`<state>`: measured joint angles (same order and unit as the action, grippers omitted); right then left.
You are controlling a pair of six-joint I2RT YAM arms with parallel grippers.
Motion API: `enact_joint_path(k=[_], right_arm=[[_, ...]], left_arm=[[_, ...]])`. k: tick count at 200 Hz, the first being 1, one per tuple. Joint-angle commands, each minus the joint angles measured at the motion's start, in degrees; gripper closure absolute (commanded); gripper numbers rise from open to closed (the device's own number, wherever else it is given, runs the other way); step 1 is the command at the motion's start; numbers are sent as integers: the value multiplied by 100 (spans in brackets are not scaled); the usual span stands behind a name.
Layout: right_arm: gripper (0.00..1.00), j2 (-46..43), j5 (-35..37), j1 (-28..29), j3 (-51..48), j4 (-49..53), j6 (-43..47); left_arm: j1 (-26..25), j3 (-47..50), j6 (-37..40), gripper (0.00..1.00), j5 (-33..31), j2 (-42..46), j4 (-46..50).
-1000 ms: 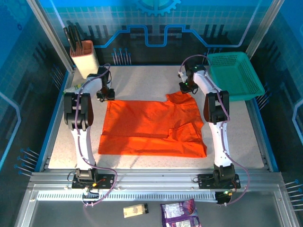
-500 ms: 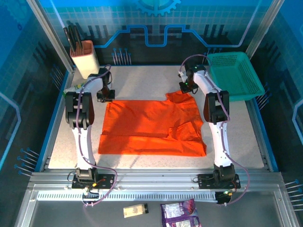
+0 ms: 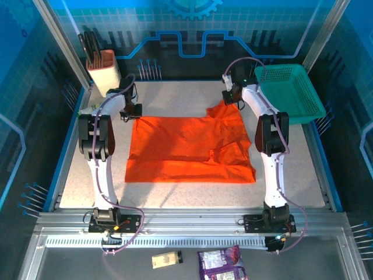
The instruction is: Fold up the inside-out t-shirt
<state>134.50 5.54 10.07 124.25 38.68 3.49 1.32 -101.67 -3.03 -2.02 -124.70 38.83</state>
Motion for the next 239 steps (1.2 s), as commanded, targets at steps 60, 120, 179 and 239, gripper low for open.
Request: enact_joint_path(k=[60,120,179,239], right_arm=[[100,-1016,-203,-55,-179,-126,-72],[100,-2459,-461,-94,-2226,-423,-604],[100,-3764,-370,-119,-4179,-786,-836],[100,-4543,-403,-135,-5628,-1181,-1163]], left_arm=[[3,479,-220,100,167,1093,-927],[78,2054,-485,100,223,1976,-1674],[96,3307,-435,100,259,2731,-2452],[96,4430,-770,98,288,3351,-2907]])
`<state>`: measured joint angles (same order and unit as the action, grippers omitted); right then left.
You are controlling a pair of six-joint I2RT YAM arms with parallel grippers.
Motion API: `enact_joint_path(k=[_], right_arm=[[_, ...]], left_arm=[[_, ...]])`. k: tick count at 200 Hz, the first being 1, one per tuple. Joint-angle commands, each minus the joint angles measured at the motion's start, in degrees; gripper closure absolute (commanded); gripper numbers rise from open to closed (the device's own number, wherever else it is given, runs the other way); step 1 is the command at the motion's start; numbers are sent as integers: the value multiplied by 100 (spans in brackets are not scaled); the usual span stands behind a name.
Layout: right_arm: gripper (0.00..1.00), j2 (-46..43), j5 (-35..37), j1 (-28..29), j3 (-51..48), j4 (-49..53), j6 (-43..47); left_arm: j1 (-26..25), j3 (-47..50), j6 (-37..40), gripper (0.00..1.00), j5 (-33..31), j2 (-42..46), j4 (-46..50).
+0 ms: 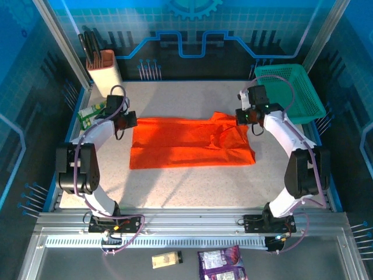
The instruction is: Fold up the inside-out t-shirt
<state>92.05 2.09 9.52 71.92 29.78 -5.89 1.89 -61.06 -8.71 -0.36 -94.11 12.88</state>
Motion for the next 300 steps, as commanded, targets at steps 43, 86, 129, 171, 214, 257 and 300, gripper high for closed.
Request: enact_joint_path(k=[43,86,129,171,214,257,300], right_arm=[[100,-624,-24,-68,-1077,-523,-360],[100,-814,176,-57,-1644,-640,-485],[85,-1257,387,47,-2047,-477,-711],[66,-1453,433,146,-1971,-278,-773],[62,-1015,-253,444,-1518,-152,-692],[57,-87,-393,739,-710,370,-563],[50,553,67,963,-72,940,-212]], left_arm=[[31,947,-486,95,225,500,-388],[22,1133,-566,84,200,748,-219],[22,1471,-850,67,96,1189,-105],[-32,1395,-800,65,185,1557,224],[-345,925,-724,67,337,1123,840],[-418,493,-1134,68,-362,436,1687],[-330,317,-1485,66,-175,-40,1898]])
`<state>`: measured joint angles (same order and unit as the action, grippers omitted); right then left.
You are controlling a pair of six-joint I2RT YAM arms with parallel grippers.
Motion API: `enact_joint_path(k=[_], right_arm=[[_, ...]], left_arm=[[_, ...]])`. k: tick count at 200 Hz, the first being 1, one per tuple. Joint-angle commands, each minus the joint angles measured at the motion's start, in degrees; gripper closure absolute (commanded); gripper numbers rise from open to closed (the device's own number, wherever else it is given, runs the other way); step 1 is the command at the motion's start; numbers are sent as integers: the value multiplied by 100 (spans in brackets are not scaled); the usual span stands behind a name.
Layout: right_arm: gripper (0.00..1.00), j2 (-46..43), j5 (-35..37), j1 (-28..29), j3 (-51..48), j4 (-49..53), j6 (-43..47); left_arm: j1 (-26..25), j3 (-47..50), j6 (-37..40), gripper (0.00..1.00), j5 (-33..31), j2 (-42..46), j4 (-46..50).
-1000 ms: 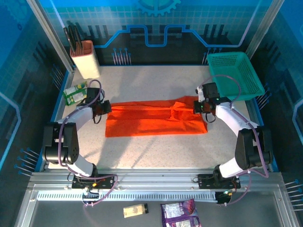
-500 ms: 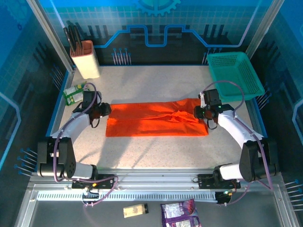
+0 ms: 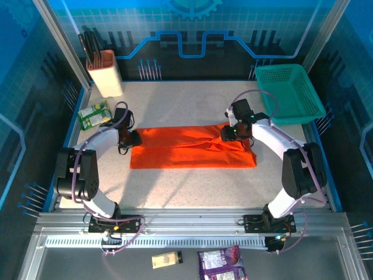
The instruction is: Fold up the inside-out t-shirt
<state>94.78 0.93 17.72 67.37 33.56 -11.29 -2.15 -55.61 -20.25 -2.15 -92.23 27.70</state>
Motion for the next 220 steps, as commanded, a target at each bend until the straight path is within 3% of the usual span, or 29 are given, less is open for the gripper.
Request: enact_joint_path(k=[1,47,83,112,162,177,220], right_arm=[[49,292,194,153,400,576,346],[41,1046,696,382,1083,1050,948],[43,1426,390,444,1451,1134,1144],[54,1603,334,505,1573,1270,1073],[91,1361,639,610,1507,1394,947],[99,1235,754,630,1542,1538,944],[100,736,650,742,1299,1758,828]], left_arm=[[75,-233,-335,66,0,-240,422],[75,-286,-397,64,248,-473,551],[83,-283,-425,63,237,-489,569],[83,-362,-418,69,265,-551,596],[83,-472,-384,96,329,-347,542],[83,-615,-353,100,229,-299,601],[83,-1076,-92,100,-224,-414,867]])
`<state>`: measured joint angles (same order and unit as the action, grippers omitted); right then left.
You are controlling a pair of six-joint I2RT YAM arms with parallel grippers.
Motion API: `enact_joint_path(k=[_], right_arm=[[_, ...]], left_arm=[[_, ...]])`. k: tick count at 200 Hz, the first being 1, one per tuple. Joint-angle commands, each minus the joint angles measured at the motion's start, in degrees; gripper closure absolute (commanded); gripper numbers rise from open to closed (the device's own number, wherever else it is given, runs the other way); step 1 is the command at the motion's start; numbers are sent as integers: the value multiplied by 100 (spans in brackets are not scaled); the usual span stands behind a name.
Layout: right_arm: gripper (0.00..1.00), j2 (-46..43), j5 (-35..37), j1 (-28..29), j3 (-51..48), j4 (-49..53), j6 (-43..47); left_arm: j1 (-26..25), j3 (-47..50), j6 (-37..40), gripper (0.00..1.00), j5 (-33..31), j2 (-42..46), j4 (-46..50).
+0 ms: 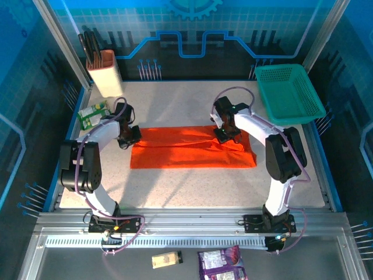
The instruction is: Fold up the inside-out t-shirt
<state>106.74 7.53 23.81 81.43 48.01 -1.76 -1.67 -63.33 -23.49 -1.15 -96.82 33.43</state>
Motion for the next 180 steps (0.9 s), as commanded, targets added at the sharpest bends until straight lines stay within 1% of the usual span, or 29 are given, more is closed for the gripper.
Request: enact_joint_path(k=[1,33,67,88,94,107,115,120,124,133,160,180], right_arm=[[100,-469,-17,137,-121,314,-133],[100,-530,-212,236,-358,336,-272],[100,-295,-322,343,-605,215,-371],[100,-136,-409,356,-668,158,-395],[98,-103,-427,360,-670,156,-404],[90,-107,-510,372,-665,174,-404],[83,-139,-571,370,-672,190,-413],[74,-184,-614,370,-676,198,-422],[70,-222,-642,371,-683,207,-424],[65,-332,-706,370,-694,238,-440],[60,-758,-1001,288,-736,288,-448],[59,-1030,-1149,114,-737,261,-483]], left_arm=[[35,-308,240,100,-333,38,295],[35,-332,389,100,-545,-198,277],[35,-186,398,100,-545,-427,234],[35,-72,413,100,-664,-492,227],[35,-46,422,98,-667,-496,223],[35,11,450,94,-680,-462,217],[35,43,451,90,-694,-403,219],[35,59,456,86,-680,-362,217],[35,66,452,83,-656,-312,224],[35,60,451,79,-623,-192,255],[35,-95,466,71,-617,213,405],[35,-438,522,70,-634,260,591]])
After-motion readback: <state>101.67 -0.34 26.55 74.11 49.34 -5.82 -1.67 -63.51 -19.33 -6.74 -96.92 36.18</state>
